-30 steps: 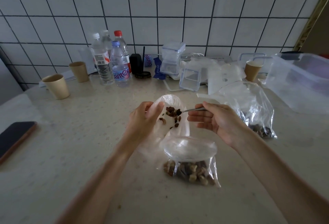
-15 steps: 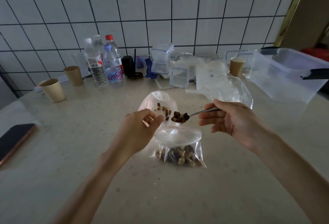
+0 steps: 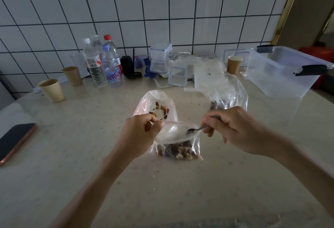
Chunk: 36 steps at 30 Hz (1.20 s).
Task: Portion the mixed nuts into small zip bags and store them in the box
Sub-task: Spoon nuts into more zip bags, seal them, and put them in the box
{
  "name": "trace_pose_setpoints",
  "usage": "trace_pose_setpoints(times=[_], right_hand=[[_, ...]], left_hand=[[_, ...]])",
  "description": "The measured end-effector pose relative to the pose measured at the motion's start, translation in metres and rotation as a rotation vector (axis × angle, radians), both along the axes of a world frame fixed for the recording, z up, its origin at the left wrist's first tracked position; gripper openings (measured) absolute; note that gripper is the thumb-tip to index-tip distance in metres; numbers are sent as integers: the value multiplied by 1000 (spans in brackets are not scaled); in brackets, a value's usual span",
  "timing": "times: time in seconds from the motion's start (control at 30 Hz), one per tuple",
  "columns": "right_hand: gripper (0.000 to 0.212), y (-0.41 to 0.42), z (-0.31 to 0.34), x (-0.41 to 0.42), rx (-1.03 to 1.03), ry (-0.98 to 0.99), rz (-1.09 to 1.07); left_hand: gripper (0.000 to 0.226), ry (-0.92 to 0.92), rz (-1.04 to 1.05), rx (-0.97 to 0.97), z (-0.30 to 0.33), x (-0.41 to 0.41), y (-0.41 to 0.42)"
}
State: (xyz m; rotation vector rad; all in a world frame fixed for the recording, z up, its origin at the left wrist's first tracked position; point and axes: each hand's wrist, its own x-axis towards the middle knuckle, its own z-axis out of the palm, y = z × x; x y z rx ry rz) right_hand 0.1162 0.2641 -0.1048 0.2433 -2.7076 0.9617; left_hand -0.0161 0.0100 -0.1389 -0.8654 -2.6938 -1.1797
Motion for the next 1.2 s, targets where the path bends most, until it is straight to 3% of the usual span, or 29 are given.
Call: trace_pose_setpoints(times=[0.07,0.13,0.43,0.6,0.73,0.83,0.93,1.0,1.1,1.2], right_hand=[[31,-1,7,5,207,32,54],[35,-2,11,5,242,59,98],[34,-1,-4,-15,-680,43,-19],[34,-8,-7,-37,-872,28,-136],[35,-13,-2,-62,-864,1,-188],[36,-17,-2,-81,-797,-37,-198],[36,-21,-7,-99,-682,-73,-192],[35,-23,-12,-108,-557,-80,-193],[36,-23,-20,-116,-389,-52,-219],[36,-20,-27,-120,-355,38,-257]], left_hand=[[24,-8,13,13,-1,2,-1],[24,-10,25,11,-3,2,-3],[36,-16,58,10,-7,0,-3],[34,31,149,29,-2,-19,-4],[19,136,260,56,3,-45,-1],[44,139,341,-12,-1,-67,2],[78,-27,343,-147,-6,-88,12],[85,-133,321,-173,-9,-97,22],[75,-174,298,-131,-22,-103,32],[61,-127,281,-92,-38,-106,35]])
